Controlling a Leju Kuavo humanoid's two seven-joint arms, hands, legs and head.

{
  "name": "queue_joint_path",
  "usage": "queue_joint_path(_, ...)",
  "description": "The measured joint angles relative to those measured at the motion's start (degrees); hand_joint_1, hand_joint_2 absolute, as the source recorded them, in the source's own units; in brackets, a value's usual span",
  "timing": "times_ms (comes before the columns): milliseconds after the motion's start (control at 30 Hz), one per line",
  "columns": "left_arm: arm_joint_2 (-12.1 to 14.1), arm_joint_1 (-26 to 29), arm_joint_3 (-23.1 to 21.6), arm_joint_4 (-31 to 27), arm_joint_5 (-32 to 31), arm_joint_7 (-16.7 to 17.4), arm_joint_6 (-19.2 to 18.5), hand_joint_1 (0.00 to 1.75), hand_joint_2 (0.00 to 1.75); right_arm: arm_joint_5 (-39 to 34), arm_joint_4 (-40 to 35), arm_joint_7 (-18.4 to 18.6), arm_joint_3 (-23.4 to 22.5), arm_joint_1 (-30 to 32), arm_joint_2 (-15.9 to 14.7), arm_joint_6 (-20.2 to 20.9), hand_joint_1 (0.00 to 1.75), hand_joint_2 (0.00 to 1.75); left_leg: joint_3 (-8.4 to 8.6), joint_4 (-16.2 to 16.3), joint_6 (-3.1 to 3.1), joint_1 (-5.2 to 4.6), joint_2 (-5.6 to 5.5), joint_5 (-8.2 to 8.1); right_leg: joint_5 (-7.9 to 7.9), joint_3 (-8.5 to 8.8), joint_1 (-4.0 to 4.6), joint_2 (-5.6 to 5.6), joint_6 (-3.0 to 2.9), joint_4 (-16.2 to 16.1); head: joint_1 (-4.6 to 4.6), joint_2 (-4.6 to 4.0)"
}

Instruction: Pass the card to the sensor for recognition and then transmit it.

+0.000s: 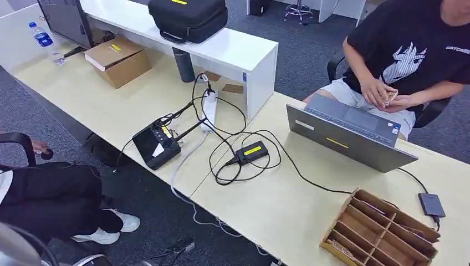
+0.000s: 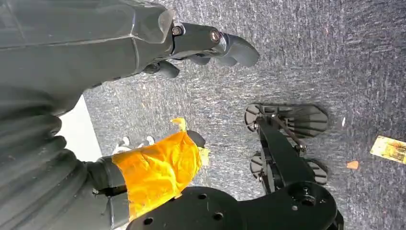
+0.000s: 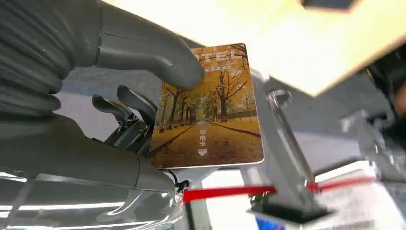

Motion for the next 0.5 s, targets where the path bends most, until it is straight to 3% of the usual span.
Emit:
queue_joint_path(167, 0.07, -0.02, 0.02, 0.00, 0.09, 0.26, -0.26, 0.00, 1.75, 0.83, 2.35, -0.09, 2.30, -1.18, -2.04, 6.07, 1.75, 1.75, 0.00, 0.00, 0.00, 0.00, 0.00, 0.00, 0.00, 0.00, 0.00, 0.00, 0.00, 0.01, 0.00, 0.00)
queue_joint_path(500, 0.04, 0.01, 0.11, 0.00, 0.50, 0.42, -0.24, 0.00, 1.75, 2.32, 5.54, 0.20, 6.52, -3.79, -4.22, 8.52, 1.75, 1.75, 0.00, 0.00, 0.00, 0.00, -0.02, 0.00, 0.00, 0.00, 0.00, -0.01, 0.00, 0.01, 0.00, 0.00)
